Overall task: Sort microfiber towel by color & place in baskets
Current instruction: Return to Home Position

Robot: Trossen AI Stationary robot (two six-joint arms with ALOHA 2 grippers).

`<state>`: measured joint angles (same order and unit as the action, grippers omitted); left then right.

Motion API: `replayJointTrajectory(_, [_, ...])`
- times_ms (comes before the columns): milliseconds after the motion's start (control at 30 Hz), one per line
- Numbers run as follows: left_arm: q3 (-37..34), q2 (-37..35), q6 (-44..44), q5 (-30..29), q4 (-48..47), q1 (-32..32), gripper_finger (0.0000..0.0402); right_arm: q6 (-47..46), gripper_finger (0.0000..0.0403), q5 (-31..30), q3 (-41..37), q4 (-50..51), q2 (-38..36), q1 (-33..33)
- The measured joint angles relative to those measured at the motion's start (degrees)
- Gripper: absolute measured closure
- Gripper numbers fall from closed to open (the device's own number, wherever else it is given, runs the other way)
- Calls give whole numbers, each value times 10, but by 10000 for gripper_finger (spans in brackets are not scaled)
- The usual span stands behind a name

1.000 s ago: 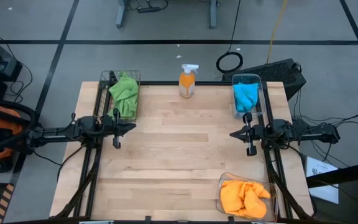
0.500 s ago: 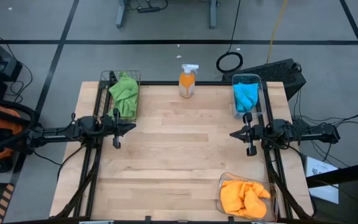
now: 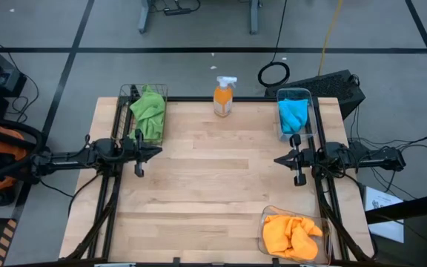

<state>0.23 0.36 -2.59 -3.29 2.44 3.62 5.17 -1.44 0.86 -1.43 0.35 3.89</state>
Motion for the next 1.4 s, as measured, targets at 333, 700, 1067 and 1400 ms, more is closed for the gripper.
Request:
replayJointTrajectory(333, [0,0,0,0,0,0,378,0,403,0,0,0,0,0])
replayJointTrajectory(700, [0,0,0,0,0,0,378,0,403,0,0,0,0,0])
replayJointTrajectory(1067, [0,0,0,0,0,0,378,0,403,0,0,0,0,0])
replayJointTrajectory(1400, [0,0,0,0,0,0,378,0,403,0,0,0,0,0])
